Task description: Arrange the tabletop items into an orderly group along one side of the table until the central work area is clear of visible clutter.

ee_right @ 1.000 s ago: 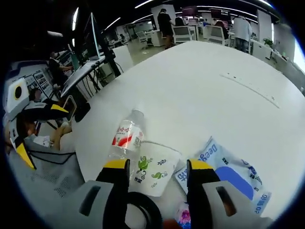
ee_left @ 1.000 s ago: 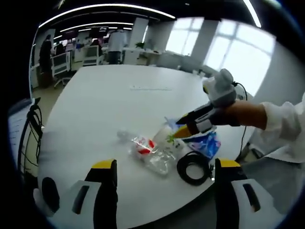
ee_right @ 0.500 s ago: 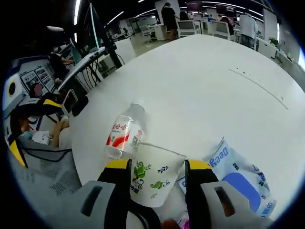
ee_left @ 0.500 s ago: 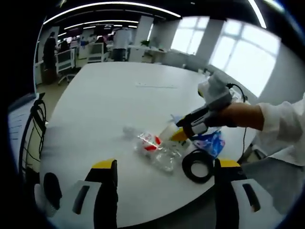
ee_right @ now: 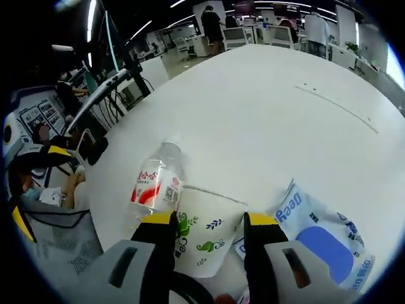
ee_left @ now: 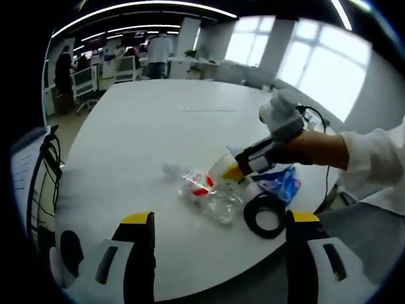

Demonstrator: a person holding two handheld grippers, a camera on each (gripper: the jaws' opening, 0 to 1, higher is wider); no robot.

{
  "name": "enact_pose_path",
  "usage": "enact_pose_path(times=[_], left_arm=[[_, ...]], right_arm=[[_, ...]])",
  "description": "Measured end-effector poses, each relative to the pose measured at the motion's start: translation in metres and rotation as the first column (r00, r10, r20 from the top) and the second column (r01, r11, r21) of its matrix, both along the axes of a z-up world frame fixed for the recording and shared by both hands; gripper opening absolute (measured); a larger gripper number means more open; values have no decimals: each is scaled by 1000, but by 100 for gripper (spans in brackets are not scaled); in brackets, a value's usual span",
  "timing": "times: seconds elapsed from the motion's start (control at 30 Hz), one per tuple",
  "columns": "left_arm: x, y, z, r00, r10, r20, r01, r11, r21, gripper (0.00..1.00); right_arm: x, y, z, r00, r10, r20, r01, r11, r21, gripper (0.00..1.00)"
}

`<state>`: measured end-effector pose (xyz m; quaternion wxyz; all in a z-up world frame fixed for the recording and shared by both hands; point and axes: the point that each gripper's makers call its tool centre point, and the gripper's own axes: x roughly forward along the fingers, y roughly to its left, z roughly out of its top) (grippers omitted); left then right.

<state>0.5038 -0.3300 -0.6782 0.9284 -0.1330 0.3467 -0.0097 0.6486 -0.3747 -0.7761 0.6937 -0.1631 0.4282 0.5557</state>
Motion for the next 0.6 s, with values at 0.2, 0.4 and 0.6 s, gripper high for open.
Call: enact_pose_path(times=[0.2,0.4,0.6], left_arm=[[2,-1,0,1000,1,7,-1,1000,-11,82],[5,-2,0,1000,-12,13,12,1000,-15,82],[8,-3,4,999,-17,37,18,1000,-22,82]], right_arm=[[8,6,0,1000,-24,-8,24,1000,15,39],[14,11,4,999,-46,11,45,998,40,39],[30,20,9,995,-83,47,79,994,74,39]])
